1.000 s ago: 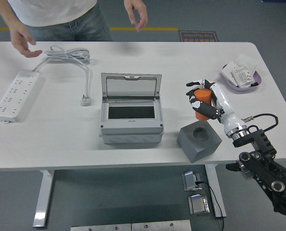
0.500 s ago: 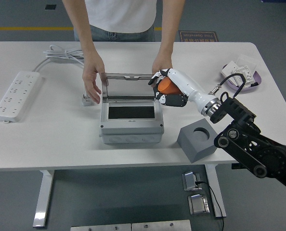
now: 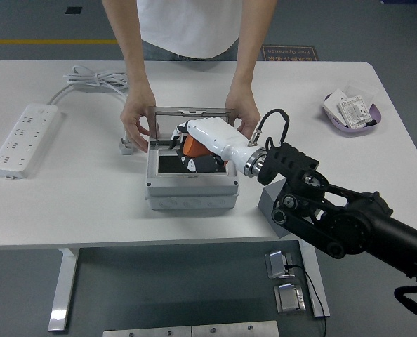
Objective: Fetch the battery,place it into the box,close the lid of the box
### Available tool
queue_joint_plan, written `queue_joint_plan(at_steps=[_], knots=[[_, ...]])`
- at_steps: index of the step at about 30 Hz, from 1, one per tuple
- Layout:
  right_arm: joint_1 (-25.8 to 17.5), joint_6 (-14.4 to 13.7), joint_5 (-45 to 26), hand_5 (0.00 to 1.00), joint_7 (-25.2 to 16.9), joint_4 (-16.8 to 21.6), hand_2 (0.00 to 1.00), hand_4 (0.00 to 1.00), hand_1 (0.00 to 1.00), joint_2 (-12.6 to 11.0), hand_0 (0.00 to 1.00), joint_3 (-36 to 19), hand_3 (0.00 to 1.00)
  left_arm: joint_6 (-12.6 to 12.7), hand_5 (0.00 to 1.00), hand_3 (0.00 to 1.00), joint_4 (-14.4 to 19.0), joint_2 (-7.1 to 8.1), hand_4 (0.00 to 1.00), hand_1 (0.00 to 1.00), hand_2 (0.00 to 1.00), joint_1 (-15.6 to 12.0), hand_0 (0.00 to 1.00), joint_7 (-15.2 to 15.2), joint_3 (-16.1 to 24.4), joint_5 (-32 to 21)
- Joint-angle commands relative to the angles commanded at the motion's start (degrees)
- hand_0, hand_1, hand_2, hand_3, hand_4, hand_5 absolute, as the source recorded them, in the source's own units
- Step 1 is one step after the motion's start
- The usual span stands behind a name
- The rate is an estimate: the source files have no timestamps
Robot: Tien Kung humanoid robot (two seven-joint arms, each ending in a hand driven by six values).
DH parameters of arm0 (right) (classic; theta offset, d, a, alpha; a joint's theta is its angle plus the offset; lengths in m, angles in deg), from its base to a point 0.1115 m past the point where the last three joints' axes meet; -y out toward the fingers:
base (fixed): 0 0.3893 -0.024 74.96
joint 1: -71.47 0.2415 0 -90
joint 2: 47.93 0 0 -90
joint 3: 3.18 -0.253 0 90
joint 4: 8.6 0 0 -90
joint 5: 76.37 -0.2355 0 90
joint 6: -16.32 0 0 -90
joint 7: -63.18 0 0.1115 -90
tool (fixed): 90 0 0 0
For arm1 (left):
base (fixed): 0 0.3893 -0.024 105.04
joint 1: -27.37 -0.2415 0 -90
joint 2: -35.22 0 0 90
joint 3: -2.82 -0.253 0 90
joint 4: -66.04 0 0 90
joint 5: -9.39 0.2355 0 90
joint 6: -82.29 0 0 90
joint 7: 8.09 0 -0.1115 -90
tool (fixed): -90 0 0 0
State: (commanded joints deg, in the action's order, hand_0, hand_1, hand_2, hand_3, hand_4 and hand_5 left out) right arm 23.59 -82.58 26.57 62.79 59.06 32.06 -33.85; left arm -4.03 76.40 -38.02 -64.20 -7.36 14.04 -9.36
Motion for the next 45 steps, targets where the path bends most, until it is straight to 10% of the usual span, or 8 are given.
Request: queue_joint_plan(at_steps=[23, 24, 28, 29, 45], knots=[[1.91, -5.04, -14.58, 0.002, -11.57, -12.87, 0.476, 0.002, 0.183, 4.06, 0.063, 1.13, 0.516, 0.04, 0.251, 0.649, 0.1, 0.21, 0.709, 0.705, 0.665, 1.72, 0.65, 0.05, -2.0, -0.56], [1.84, -5.17, -14.79, 0.226, -11.67, -12.98, 0.603, 0.462, 0.421, 4.1, 0.306, 1.17, 0.677, 0.03, 0.251, 0.649, 0.1, 0.2, 0.708, 0.706, 0.664, 1.74, 0.65, 0.05, -2.03, -0.58], [1.52, -5.84, -15.32, 0.226, -12.08, -13.29, 0.603, 0.462, 0.421, 4.34, 0.306, 1.44, 0.677, 0.02, 0.251, 0.649, 0.1, 0.13, 0.708, 0.706, 0.664, 1.83, 0.65, 0.08, -2.24, -0.61], [1.46, -5.97, -15.4, 0.439, -12.17, -13.32, 0.642, 0.67, 0.528, 4.38, 0.542, 1.46, 0.722, 0.03, 0.252, 0.648, 0.1, 0.12, 0.707, 0.705, 0.664, 1.85, 0.65, 0.08, -2.24, -0.58], [0.72, -6.76, -14.58, 0.476, -13.12, -13.32, 0.646, 0.71, 0.543, 4.35, 0.623, 1.66, 0.736, 0.1, 0.251, 0.646, 0.08, 0.03, 0.706, 0.706, 0.662, 2.16, 0.65, 0.15, -2.33, -0.24]])
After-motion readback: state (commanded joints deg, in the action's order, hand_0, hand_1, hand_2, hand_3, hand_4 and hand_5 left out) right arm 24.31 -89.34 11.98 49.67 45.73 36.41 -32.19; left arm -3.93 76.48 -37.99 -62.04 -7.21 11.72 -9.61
